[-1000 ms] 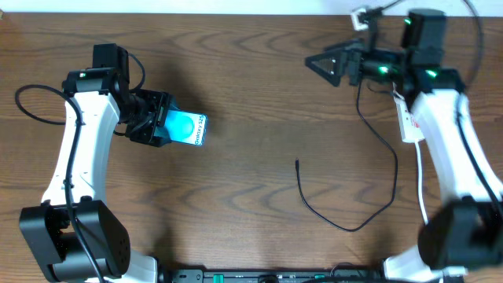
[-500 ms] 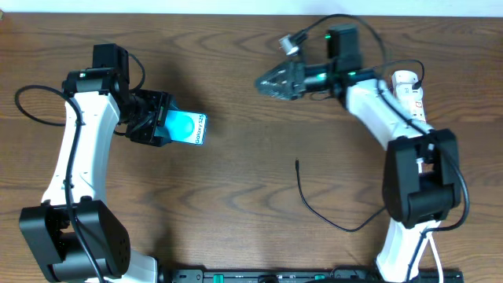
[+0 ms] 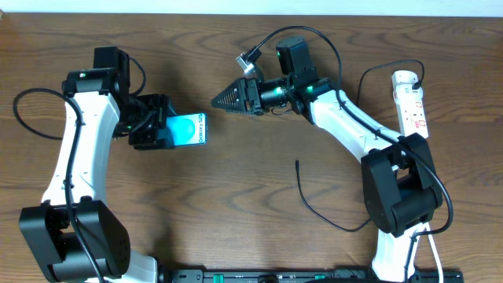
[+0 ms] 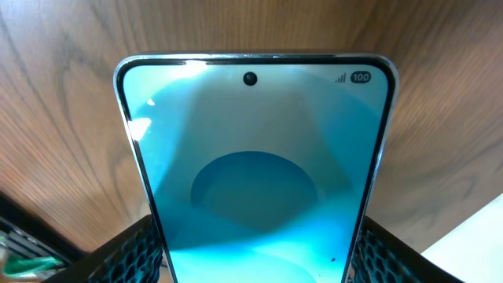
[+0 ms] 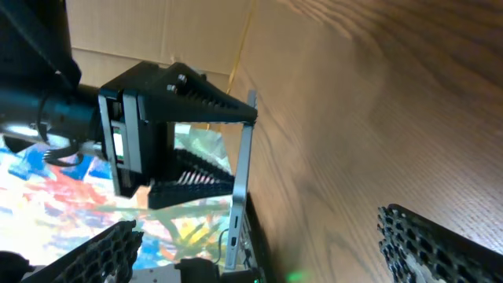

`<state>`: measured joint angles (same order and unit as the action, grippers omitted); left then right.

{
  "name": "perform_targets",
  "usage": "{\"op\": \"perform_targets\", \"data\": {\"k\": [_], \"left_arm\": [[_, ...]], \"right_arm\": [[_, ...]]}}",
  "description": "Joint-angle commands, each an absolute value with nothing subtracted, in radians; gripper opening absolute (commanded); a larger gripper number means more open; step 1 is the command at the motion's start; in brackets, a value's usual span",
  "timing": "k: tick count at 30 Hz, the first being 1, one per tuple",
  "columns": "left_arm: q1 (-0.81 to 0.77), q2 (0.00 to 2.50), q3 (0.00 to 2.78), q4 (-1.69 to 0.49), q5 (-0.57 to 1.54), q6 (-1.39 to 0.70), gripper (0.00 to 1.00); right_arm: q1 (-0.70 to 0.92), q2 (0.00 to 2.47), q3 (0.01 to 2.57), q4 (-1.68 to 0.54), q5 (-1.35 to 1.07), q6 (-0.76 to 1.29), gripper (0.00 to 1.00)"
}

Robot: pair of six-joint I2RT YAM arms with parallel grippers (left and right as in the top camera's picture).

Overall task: Plug charger to phone and switch on socket
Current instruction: 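Move the right gripper toward the phone held by the left gripper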

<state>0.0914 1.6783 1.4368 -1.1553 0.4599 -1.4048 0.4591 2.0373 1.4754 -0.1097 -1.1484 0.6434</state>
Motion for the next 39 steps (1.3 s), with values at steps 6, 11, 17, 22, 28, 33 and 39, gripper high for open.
{"op": "perform_targets", "data": {"k": [6, 11, 17, 22, 28, 33, 39], "left_arm": [[0.093, 1.659, 1.463, -1.162, 0.455, -1.544, 0.07], [0.093, 1.659, 1.463, -1.158, 0.455, -1.559, 0.07], [0.093, 1.659, 1.463, -1.159, 0.455, -1.559, 0.07], [0.093, 1.659, 1.463, -1.159, 0.455, -1.559, 0.07], [0.093, 1.659, 1.463, -1.160, 0.459, -1.559, 0.07], [0.077, 1.659, 1.463, -1.163, 0.459, -1.566, 0.07], [0.060, 1.659, 1.463, -1.161, 0.459, -1.577, 0.07]], "right_arm": [[0.484, 2.030, 1.488, -0.108, -1.116, 0.659, 0.96], [0.520, 2.030, 1.488, -0.108, -1.097, 0.671, 0.96], [0.553, 2.030, 1.488, -0.108, -1.077, 0.681, 0.96], [0.583, 2.030, 1.488, -0.108, -1.063, 0.703, 0.95], [0.619, 2.030, 1.488, -0.108, -1.019, 0.707, 0.96], [0.645, 2.030, 1.488, -0.108, -0.958, 0.765, 0.94], [0.662, 2.030, 1.488, -0.107, -0.934, 0.771, 0.90]]}}
